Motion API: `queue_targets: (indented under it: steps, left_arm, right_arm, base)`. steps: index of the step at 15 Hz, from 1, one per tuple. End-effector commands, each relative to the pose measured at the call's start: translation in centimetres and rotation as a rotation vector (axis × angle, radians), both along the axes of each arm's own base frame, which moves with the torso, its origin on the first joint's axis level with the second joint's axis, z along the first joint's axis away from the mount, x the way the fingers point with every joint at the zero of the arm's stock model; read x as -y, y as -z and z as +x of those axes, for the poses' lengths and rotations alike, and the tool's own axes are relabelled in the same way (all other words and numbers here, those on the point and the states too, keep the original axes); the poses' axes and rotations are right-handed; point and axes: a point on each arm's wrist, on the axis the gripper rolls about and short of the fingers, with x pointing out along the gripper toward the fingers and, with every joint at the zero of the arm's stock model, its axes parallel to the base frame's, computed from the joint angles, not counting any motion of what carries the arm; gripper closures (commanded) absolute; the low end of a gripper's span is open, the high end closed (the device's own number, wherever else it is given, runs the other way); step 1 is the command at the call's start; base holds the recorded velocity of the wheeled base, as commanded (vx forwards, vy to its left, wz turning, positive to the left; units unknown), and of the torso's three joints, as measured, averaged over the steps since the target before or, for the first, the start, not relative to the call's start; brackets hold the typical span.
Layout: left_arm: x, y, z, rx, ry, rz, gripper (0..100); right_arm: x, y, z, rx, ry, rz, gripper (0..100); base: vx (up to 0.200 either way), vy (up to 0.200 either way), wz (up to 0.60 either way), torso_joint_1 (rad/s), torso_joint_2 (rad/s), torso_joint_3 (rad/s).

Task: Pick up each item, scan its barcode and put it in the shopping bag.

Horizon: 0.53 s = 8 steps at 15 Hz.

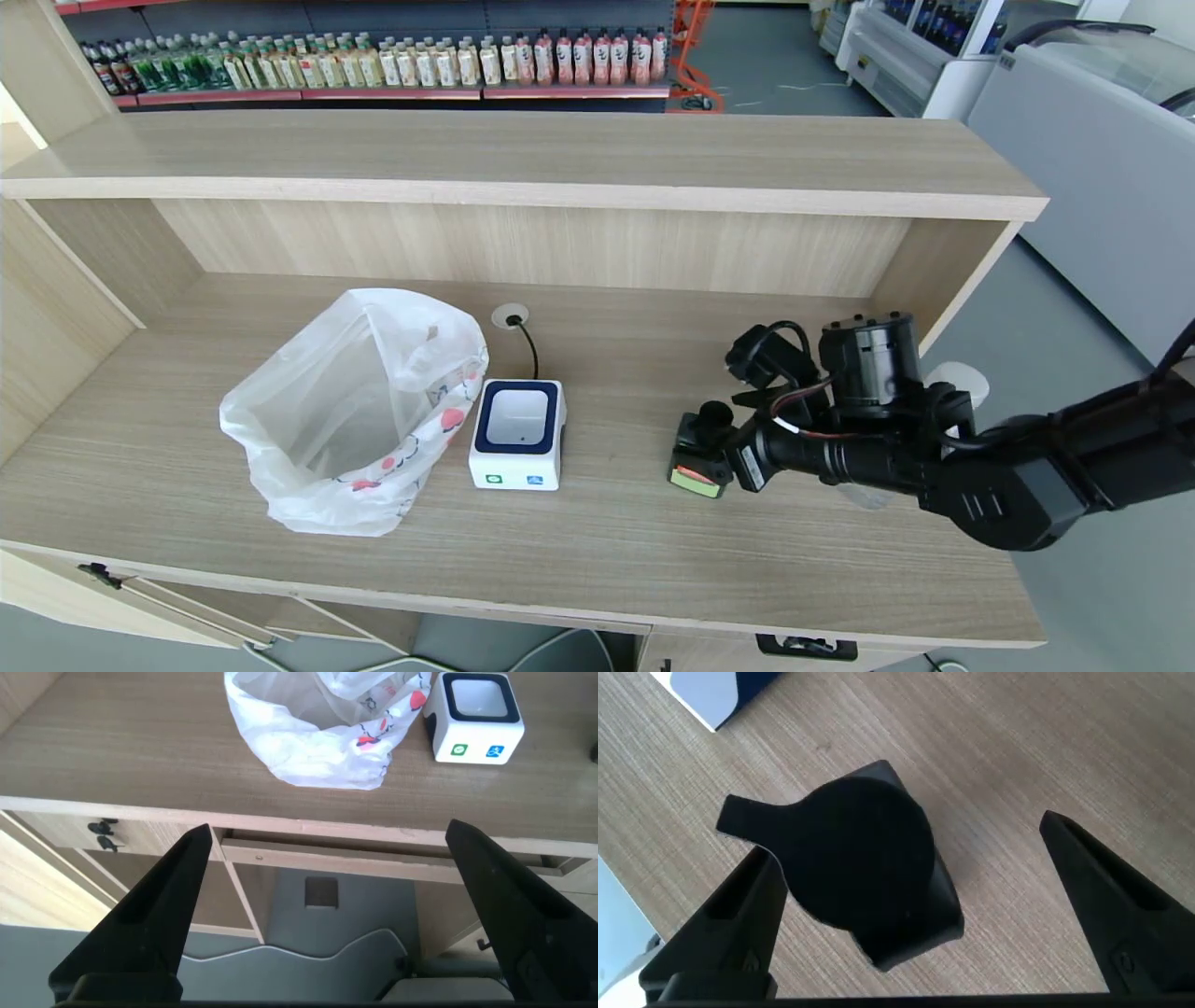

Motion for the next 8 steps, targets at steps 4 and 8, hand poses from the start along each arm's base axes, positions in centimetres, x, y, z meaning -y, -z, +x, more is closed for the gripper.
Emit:
queue_targets:
  steps: [4, 8]
  left_arm:
    - [0.0, 0.0, 0.0, 0.001, 0.0, 0.0, 0]
    - [0.0, 0.0, 0.0, 0.0, 0.0, 0.0, 0]
  right_arm:
    - [-2.1, 2.9, 0.7, -0.036, -0.045, -0.032, 0]
    - [-2.9, 3.2, 1.2, -0.003, -0.055, 0.001, 0]
  base:
    - [0.0, 0.0, 0.0, 0.0, 0.0, 0.0]
    - [0.0, 0.0, 0.0, 0.0, 0.0, 0.0]
